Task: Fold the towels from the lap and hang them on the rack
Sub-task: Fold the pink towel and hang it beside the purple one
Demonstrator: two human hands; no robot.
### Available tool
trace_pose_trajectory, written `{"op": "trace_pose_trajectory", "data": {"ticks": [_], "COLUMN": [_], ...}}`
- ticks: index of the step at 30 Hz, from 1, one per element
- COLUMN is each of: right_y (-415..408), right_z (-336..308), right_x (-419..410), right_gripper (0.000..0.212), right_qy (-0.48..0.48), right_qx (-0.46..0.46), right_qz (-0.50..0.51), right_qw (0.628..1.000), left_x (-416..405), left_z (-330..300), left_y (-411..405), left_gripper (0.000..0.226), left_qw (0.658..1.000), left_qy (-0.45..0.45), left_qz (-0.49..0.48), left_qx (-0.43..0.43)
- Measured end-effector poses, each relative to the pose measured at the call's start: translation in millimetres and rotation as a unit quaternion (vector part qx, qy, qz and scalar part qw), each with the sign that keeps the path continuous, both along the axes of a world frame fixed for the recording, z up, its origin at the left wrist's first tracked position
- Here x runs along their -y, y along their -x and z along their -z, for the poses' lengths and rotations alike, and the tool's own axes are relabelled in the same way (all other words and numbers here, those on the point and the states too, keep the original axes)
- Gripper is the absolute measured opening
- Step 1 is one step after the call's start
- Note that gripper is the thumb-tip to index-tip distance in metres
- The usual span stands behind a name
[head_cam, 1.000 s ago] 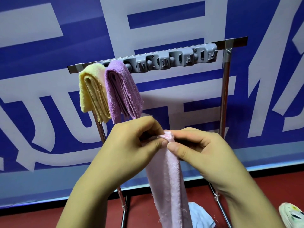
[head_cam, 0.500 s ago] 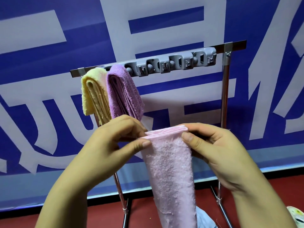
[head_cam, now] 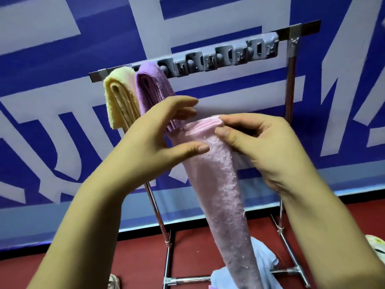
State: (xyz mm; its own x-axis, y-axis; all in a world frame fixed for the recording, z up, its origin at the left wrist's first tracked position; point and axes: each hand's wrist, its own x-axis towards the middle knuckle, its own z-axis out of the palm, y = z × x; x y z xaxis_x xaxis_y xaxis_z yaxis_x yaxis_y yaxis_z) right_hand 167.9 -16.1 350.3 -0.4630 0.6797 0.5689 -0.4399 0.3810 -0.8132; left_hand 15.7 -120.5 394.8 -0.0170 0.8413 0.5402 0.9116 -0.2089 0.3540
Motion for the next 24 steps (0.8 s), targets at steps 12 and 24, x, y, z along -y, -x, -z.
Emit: {"op": "trace_pose_trajectory", "data": {"ticks": [12, 24], "right_y": [3, 0], "right_z": [24, 113], "right_x": [-12, -15], "right_gripper": [0.018, 0.032], "right_qy": [0.078, 0.104], "right_qx": [-0.009, 0.177], "right_qz": [-0.084, -0.059], "right_qw": [0.993, 0.977], "left_x": [-22, -21], "left_z": [-19, -35], "left_y": [3, 9], "left_gripper": [0.016, 0.018], "left_qw": [0.996, 0.998], "left_qy": [0.072, 0.057], "left_qz": [0.052, 0.008], "left_qx": [0.011, 0.017]}}
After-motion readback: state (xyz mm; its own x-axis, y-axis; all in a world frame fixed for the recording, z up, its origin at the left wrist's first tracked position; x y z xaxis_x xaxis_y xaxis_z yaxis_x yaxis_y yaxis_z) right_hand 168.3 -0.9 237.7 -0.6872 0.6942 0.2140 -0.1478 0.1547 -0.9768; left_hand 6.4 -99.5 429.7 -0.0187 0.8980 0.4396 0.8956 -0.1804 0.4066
